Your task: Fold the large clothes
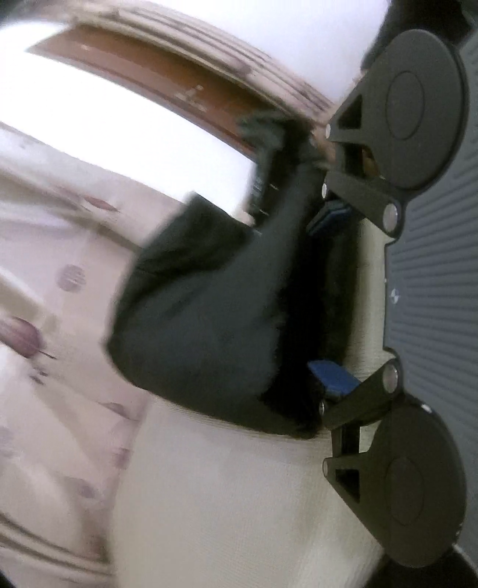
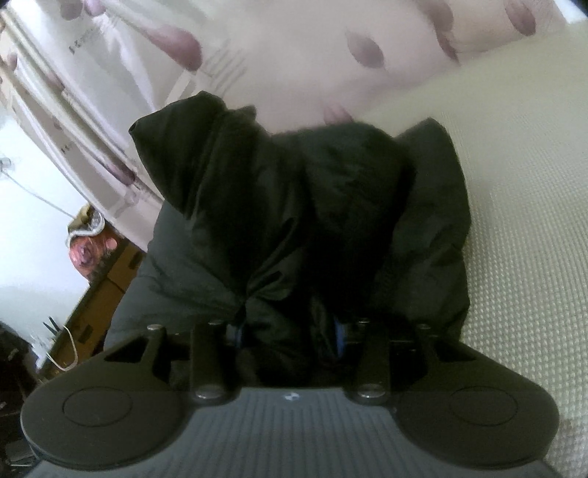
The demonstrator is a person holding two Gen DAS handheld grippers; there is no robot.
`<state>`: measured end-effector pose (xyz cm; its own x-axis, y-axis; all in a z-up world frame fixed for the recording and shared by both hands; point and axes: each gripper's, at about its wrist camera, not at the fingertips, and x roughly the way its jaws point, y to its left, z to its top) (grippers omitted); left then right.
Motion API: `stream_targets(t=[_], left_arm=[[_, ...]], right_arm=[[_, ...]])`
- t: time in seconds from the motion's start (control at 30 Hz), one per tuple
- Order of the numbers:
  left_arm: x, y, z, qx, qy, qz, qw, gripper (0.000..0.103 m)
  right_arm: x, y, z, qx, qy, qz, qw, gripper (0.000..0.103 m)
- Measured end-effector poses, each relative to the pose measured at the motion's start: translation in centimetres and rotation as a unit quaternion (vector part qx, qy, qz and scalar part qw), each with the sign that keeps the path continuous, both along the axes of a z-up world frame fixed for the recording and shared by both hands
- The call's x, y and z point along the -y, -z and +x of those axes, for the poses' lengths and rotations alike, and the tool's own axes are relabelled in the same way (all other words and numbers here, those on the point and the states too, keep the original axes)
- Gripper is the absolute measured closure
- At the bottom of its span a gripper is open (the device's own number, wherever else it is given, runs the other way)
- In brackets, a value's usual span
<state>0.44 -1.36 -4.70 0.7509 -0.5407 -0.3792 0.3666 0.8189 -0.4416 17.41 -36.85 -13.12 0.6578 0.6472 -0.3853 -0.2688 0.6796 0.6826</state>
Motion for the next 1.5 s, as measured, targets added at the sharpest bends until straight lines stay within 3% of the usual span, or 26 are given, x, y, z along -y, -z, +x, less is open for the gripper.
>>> stream_targets(t=[0.1, 0.2, 0.3, 0.37, 0.4, 0.47, 0.57, 0.67, 0.73, 0.8, 0.87, 0.97, 1.1, 1.17, 1.2, 1.27, 1.37, 1.5], left_arm=[[-0.2, -3.3, 0.9, 0.067, 0.020, -0.027, 0.9972, 0.025], [1.7, -5.4, 4.4, 0.113, 0.050, -0.007, 0.9922, 0.024], [4.0, -4.8, 8.5, 0.100, 0.090, -0.023, 0.9906, 0.032], [5.4, -3.5, 10.6, 0.090, 0.098, -0.010, 0.9910, 0.040], [6.0, -2.5, 11.8, 0.066, 0.093, -0.009, 0.9934, 0.046], [6.0, -0.5, 13.3, 0.023, 0.089, -0.037, 0.9950, 0.050], [5.8, 1.3, 14.7, -0.012, 0.085, -0.051, 0.9950, 0.066], [5.7, 2.6, 16.3, -0.051, 0.087, -0.059, 0.9931, 0.090], [5.7, 3.1, 17.2, -0.072, 0.092, -0.069, 0.9908, 0.092], [6.2, 3.0, 17.4, -0.065, 0.089, -0.056, 0.9923, 0.092], [6.4, 2.9, 17.4, -0.057, 0.089, -0.047, 0.9933, 0.092], [6.5, 3.0, 17.5, -0.053, 0.088, -0.039, 0.9940, 0.092], [6.8, 2.9, 16.6, -0.040, 0.081, -0.023, 0.9957, 0.092], [7.1, 2.9, 16.4, -0.031, 0.079, -0.012, 0.9964, 0.092], [7.3, 2.9, 16.3, -0.023, 0.078, -0.003, 0.9967, 0.092], [7.5, 2.9, 16.0, -0.011, 0.080, 0.006, 0.9968, 0.092], [7.7, 2.9, 15.9, -0.005, 0.086, 0.008, 0.9962, 0.092], [8.0, 3.0, 15.7, 0.002, 0.091, 0.016, 0.9958, 0.092]], right_arm=[[0.0, -0.2, -0.3, 0.002, -0.001, -0.005, 1.000, 0.064], [-0.3, -0.2, -0.2, 0.003, 0.001, -0.005, 1.000, 0.064], [-0.2, -0.1, -0.5, 0.005, 0.006, -0.002, 1.000, 0.063], [-0.1, -0.1, -0.8, 0.007, 0.011, -0.002, 1.000, 0.063], [0.0, -0.1, -1.1, 0.009, 0.014, -0.003, 1.000, 0.063], [0.1, 0.1, -1.5, 0.009, 0.022, -0.001, 1.000, 0.062], [0.6, 0.3, -2.1, -0.001, 0.042, 0.015, 0.999, 0.062], [1.5, -0.5, -3.7, -0.007, 0.084, 0.030, 0.996, 0.061], [2.0, -2.3, -6.0, 0.025, 0.138, 0.003, 0.990, 0.059], [2.2, -4.8, -8.8, 0.071, 0.205, -0.053, 0.975, 0.058], [1.6, -7.8, -10.6, 0.130, 0.221, -0.092, 0.962, 0.058], [-1.5, -12.6, -10.8, 0.212, 0.173, -0.153, 0.950, 0.058], [-8.4, -15.0, -6.9, 0.244, 0.069, -0.290, 0.923, 0.060], [-10.7, -14.0, -4.1, 0.231, 0.050, -0.348, 0.907, 0.062], [-11.2, -13.2, -2.6, 0.215, 0.046, -0.368, 0.904, 0.071], [-11.3, -11.4, 0.0, 0.181, 0.059, -0.400, 0.897, 0.074], [-9.2, -9.0, 2.7, 0.118, 0.087, -0.387, 0.910, 0.078], [-7.6, -6.6, 3.9, 0.070, 0.106, -0.361, 0.924, 0.078]])
